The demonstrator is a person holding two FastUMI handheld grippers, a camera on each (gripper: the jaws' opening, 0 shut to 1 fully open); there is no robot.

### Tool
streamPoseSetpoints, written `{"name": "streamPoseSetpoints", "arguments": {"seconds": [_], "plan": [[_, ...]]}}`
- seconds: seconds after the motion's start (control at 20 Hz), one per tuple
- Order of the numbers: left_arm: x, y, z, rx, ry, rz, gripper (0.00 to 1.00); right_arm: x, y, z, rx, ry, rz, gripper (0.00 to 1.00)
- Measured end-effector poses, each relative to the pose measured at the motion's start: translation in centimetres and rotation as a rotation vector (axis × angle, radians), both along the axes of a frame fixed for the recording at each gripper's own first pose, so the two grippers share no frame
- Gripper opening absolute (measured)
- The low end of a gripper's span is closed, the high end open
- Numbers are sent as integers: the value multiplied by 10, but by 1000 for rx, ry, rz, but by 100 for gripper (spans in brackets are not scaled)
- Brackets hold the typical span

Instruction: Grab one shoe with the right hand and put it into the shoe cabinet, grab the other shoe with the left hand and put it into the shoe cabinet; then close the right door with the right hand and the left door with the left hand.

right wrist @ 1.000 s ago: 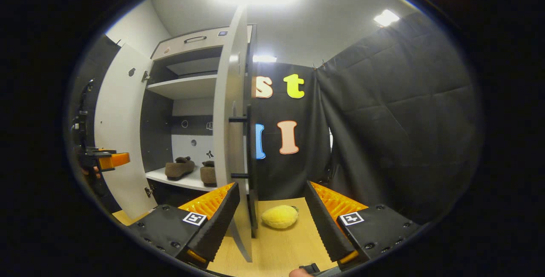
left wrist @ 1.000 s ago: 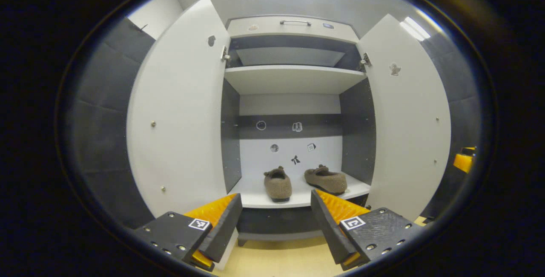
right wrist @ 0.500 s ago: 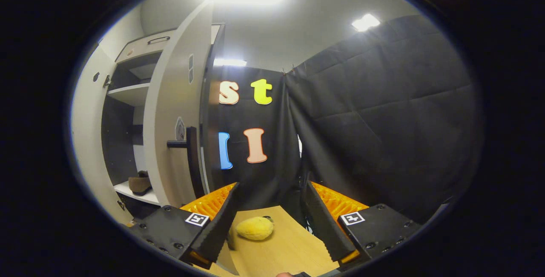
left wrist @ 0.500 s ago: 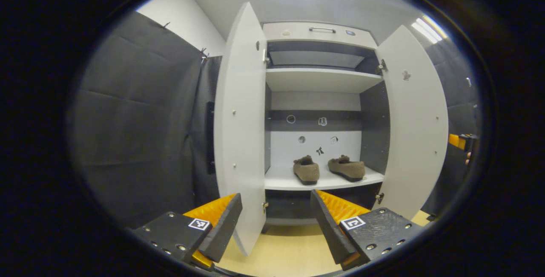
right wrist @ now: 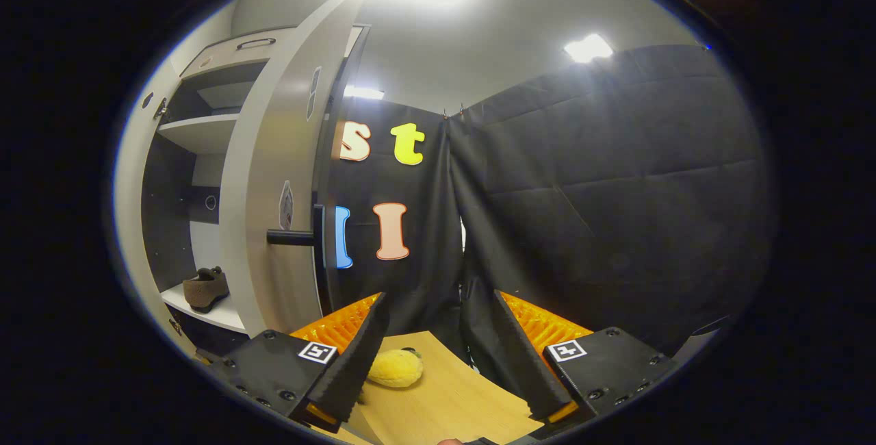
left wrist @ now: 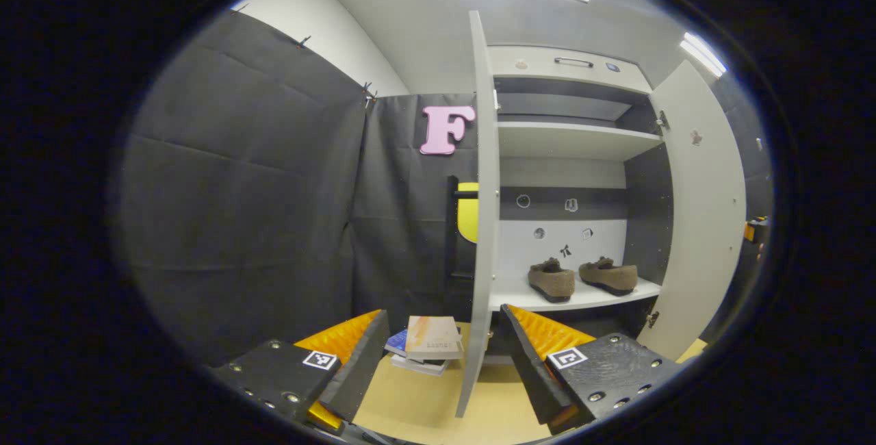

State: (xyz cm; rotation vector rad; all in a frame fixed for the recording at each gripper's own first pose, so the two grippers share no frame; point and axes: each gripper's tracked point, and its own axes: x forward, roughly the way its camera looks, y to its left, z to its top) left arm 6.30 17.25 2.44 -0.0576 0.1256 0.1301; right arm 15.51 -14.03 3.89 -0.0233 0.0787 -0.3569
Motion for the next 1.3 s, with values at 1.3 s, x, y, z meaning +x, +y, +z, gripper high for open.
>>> {"name": "streamPoseSetpoints", "arguments": {"seconds": [1.3], "plan": [[33, 80, -19, -39, -2, -6, 100, 20, 152, 3, -30, 1, 190, 96]]}}
